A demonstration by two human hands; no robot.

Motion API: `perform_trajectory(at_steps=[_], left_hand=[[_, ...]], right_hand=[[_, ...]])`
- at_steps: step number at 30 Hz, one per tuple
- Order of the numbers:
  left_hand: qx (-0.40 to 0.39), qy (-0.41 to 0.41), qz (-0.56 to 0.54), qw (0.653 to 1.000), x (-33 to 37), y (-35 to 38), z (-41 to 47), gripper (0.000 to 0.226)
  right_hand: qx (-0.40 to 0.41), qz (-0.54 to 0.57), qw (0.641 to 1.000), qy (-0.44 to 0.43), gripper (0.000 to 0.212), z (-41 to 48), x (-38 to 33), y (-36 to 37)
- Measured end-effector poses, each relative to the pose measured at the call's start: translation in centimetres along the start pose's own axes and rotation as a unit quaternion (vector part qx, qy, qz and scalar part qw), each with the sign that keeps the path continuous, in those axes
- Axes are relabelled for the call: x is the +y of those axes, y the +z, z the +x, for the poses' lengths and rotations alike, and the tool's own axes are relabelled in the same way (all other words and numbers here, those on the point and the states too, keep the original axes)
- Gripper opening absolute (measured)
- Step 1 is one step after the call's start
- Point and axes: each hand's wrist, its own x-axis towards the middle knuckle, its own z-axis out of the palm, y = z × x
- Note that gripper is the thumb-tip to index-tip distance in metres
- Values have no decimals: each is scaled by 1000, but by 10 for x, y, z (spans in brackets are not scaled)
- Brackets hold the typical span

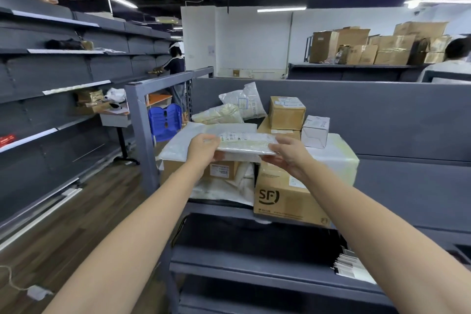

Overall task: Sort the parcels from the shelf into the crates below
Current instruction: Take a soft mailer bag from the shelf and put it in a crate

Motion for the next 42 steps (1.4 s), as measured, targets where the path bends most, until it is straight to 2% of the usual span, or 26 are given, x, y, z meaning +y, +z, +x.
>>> perform_trajectory(at_steps=[3,6,8,12,16,19,22,24,31,36,42], left_hand=[[-10,-19,9,1000,-6,-1,-38,59],[-44,-44,-73,995,-13,0,-82,55],[-82,-53,-102,990,-20,-2,-110,64],[-171,-39,-66,982,-47,-4,-154,64],[-157,-21,-5,987,-68,5,-196,60],[-131,1,39,991,-86,14,-222,61],[-126,-1,53,991,-110,19,-236,70],[-139,-5,68,988,-133,22,-242,67],[-192,-77,143,968,-263,34,-239,65],[-216,-63,255,940,-392,55,-221,65],[-226,-90,292,925,-554,86,-201,59]], right_hand=[[-1,-31,999,-20,50,-40,7,-14],[6,-47,999,-24,51,-78,18,-31],[0,-57,998,-10,49,-99,25,-44],[-28,-111,993,-1,39,-138,42,-68],[19,-178,984,-10,42,-171,72,-87],[43,-213,976,-14,54,-191,96,-94],[38,-190,981,-10,64,-205,122,-99],[35,-169,985,-1,69,-212,143,-103],[23,-183,982,51,67,-199,265,-128],[42,-166,981,94,65,-164,406,-156],[56,-183,975,116,64,-121,570,-192]])
